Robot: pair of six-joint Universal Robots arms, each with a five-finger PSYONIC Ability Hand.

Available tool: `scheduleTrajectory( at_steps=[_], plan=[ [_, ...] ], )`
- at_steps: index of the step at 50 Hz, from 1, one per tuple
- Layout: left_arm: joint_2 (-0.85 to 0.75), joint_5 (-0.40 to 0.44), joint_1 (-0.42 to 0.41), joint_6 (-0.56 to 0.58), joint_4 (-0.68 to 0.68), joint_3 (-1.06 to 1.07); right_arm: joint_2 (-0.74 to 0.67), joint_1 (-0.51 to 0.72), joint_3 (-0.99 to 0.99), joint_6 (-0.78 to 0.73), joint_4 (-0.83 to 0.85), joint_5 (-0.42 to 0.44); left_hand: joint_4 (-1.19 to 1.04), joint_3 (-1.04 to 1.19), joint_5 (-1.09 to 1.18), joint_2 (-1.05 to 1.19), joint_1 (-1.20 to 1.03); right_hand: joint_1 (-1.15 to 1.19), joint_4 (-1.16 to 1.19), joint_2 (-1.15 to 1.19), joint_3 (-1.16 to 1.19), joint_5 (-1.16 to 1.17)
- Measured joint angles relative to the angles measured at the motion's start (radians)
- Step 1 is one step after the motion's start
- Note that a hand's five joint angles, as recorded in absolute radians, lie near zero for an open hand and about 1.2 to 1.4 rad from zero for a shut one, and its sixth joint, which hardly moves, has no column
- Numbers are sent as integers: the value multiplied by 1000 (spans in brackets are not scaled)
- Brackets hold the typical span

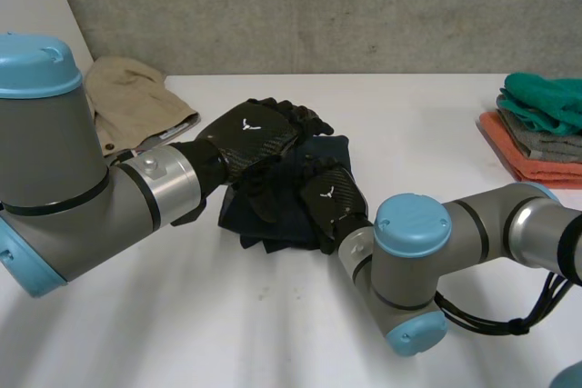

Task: Fold the laundry.

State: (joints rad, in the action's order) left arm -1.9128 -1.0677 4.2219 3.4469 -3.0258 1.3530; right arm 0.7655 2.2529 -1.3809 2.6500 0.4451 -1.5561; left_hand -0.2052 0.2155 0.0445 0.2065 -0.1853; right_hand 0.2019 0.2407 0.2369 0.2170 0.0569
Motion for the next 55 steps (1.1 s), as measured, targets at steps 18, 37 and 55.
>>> scheduleTrajectory(
  at_steps=[18,37,55],
  plan=[
    [0,0,3,0,0,0,-108,4,179,-55,-30,-42,0,0,0,0,0,0,0,0,0,0],
    [-1,0,10,0,1,0,-203,3,379,-59,-98,-35,0,0,0,0,0,461,587,600,610,247],
    [2,0,12,0,1,0,-221,-7,482,-23,-137,12,0,0,0,0,0,755,944,928,955,247]
  ],
)
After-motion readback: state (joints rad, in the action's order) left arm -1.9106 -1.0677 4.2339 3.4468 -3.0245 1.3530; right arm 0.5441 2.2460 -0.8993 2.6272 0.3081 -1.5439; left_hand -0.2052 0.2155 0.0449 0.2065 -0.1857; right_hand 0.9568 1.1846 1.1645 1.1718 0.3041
